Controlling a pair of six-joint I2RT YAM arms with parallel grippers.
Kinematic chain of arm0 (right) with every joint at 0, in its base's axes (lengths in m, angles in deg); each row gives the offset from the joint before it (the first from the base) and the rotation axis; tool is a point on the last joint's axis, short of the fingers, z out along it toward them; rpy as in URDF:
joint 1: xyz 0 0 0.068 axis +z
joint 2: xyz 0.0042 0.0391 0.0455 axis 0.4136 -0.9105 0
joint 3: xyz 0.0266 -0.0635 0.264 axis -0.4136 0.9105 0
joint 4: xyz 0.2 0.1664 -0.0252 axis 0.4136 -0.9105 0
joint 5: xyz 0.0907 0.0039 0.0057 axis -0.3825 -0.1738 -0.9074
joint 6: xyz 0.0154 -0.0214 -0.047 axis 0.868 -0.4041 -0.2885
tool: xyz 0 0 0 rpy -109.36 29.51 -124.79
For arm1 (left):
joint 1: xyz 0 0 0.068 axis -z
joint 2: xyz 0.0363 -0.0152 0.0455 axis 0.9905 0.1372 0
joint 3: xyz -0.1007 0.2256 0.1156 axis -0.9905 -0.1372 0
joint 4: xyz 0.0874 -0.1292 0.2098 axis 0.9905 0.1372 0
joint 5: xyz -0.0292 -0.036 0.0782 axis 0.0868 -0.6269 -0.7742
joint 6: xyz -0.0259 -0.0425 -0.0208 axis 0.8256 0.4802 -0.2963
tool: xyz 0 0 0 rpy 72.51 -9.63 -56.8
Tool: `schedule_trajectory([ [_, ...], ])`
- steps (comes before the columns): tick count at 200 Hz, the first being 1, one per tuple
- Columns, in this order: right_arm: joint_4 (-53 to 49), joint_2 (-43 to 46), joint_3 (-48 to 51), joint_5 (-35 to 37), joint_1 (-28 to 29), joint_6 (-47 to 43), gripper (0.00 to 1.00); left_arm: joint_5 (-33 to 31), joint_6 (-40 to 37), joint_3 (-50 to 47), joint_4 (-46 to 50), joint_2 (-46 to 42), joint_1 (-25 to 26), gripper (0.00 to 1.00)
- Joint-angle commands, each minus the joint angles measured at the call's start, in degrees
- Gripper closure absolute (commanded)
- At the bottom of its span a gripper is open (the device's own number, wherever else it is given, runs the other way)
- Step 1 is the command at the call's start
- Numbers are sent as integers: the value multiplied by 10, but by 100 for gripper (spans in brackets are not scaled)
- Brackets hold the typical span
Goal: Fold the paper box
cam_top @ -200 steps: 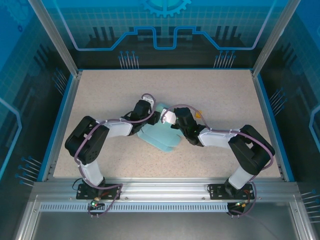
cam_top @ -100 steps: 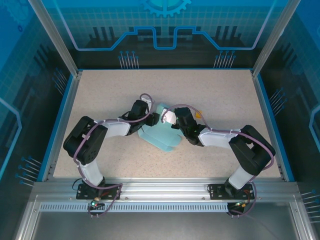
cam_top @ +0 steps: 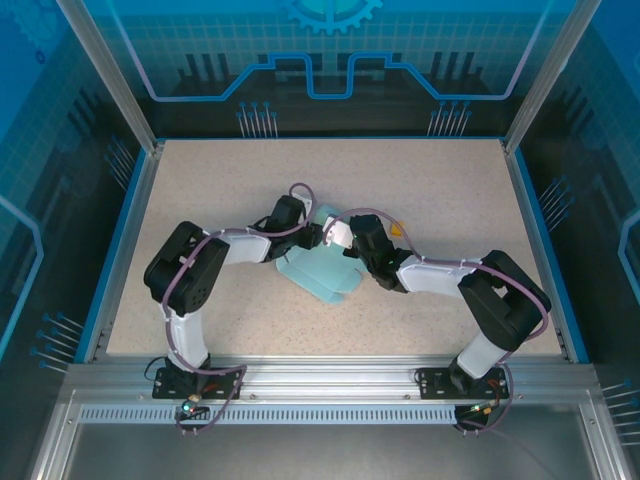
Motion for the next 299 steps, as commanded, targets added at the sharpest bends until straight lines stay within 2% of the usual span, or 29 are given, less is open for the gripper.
schedule_trajectory([
  [1,-3,14,-16,-3,-1,12,100,-42,11,17,8,17,-3,50],
  [61,-4,14,-11,-3,1,23,100,-100,74,14,-5,14,-2,65],
  [102,0,10,-9,-4,4,31,100,-131,107,21,7,14,1,71],
  [126,2,7,-10,0,4,27,100,-98,99,10,-15,8,2,69],
  [162,3,7,-17,6,-2,17,100,-39,56,-12,-48,-15,2,59],
  [194,0,9,-21,6,-5,8,100,-14,12,-31,-57,-37,1,48],
  [221,-3,9,-22,0,-6,6,100,14,-14,-46,-74,-50,0,45],
  [251,-8,10,-23,-3,-6,7,100,39,-28,-44,-86,-52,-3,46],
  [299,-9,11,-21,-4,-5,8,100,70,-33,-13,-71,-39,-6,61],
])
